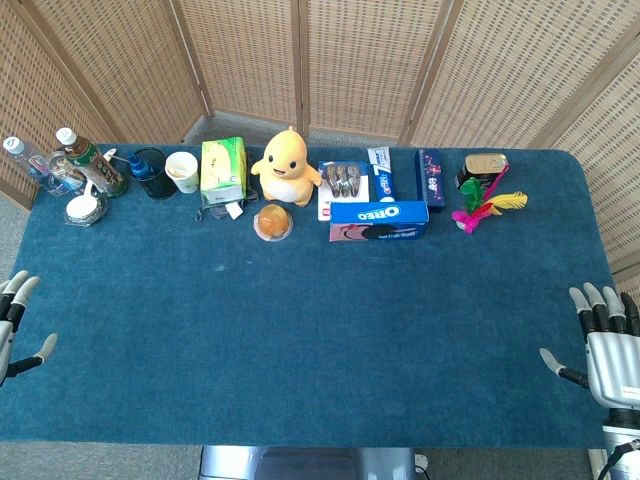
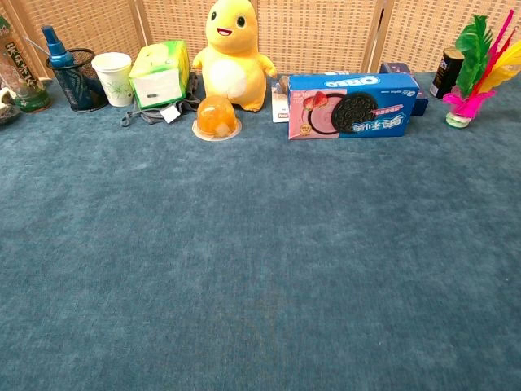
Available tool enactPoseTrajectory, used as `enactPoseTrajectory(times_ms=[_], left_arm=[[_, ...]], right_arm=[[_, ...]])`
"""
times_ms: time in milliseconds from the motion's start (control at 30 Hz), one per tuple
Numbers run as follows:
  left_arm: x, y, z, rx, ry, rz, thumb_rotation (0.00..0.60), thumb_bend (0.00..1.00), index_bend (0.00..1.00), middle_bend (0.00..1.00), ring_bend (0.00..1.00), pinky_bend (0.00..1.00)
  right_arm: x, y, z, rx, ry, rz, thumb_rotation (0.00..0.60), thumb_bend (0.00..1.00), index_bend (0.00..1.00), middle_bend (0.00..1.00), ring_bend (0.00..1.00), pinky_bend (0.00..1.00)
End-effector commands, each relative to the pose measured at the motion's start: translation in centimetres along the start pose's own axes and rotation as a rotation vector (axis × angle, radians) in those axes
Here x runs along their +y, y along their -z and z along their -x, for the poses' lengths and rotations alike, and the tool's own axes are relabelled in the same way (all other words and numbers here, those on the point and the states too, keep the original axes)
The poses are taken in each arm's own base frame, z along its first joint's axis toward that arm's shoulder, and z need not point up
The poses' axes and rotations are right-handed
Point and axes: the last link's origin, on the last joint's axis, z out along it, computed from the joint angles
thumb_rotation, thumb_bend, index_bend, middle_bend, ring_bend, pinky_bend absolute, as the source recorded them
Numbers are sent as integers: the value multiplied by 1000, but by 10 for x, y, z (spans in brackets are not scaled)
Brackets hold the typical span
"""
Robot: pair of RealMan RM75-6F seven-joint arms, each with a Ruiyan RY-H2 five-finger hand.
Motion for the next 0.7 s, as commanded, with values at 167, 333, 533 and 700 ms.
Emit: enactPoseTrajectory(times_ms=[167, 333, 533, 700], left_arm=[[0, 0, -1, 12, 3, 5, 451, 314, 0, 0, 28, 0], [1, 0, -1, 20, 10, 12, 452, 319, 0, 0, 28, 0], [12, -4, -1, 52, 12, 83, 519, 465, 0, 0, 509, 533], [39, -23, -1, 134, 2, 212, 600, 842, 0, 0, 975, 1000]], right_arm=[[0, 0, 1, -2, 0, -2, 377, 215, 0, 0, 0, 0], [-1, 1, 1, -5, -3, -4, 377, 214, 0, 0, 0, 0], [0, -1, 0, -5, -12, 3, 383, 207, 0, 0, 0, 0], [1, -1, -2, -3, -18, 6, 382, 206, 0, 0, 0, 0]])
